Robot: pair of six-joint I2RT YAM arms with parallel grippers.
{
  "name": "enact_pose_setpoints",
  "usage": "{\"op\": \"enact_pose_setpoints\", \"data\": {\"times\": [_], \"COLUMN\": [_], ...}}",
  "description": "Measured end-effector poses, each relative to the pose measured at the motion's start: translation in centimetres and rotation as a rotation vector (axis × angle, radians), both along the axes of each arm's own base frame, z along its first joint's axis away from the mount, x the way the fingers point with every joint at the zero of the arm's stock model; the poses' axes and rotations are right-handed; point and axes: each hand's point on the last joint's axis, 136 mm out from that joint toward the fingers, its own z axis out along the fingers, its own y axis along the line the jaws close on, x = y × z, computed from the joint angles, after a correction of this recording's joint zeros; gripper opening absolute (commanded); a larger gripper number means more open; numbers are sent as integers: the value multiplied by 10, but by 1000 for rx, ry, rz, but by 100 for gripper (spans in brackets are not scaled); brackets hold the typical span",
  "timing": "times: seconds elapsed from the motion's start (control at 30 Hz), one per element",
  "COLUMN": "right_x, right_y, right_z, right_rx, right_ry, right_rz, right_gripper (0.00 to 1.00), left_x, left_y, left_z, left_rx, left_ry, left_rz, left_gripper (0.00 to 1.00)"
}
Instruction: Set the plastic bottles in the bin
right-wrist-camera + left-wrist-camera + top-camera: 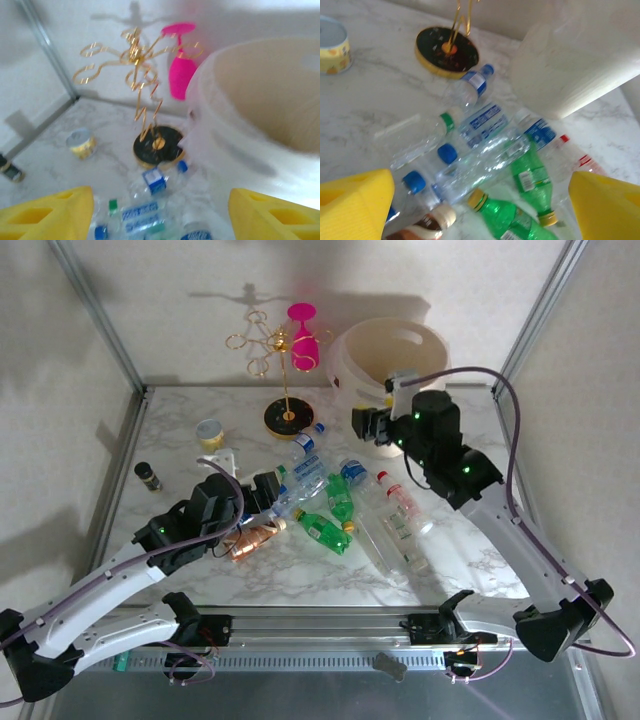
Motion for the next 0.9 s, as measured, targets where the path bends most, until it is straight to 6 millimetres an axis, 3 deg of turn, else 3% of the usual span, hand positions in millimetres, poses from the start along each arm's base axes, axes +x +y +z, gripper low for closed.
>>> {"op": "enact_pose_setpoints", "data": {"times": [0.1, 0.23, 0.37, 0.7, 0.9], "right_x": [-24, -67, -91, -101, -105], "right_y": [28, 71, 86, 91, 91], "right_z": [-55, -134, -192, -284, -304], "right_rx": [-87, -245, -358, -539, -596], "right_ry": [117, 284, 392, 579, 626], "right_rz": [87, 231, 294, 299, 301], "right_gripper": [70, 70, 70, 70, 70], "left_x": [-3, -6, -6, -3, -3], "left_y": [3, 4, 3, -3, -3], "left_z": [-9, -4, 8, 19, 9], "left_rx": [17, 13, 35, 84, 108], "left_ry": [27, 5, -44, -121, -109], "left_rz": [3, -14, -51, -104, -110], "left_gripper": [88, 87, 85, 84, 84]}}
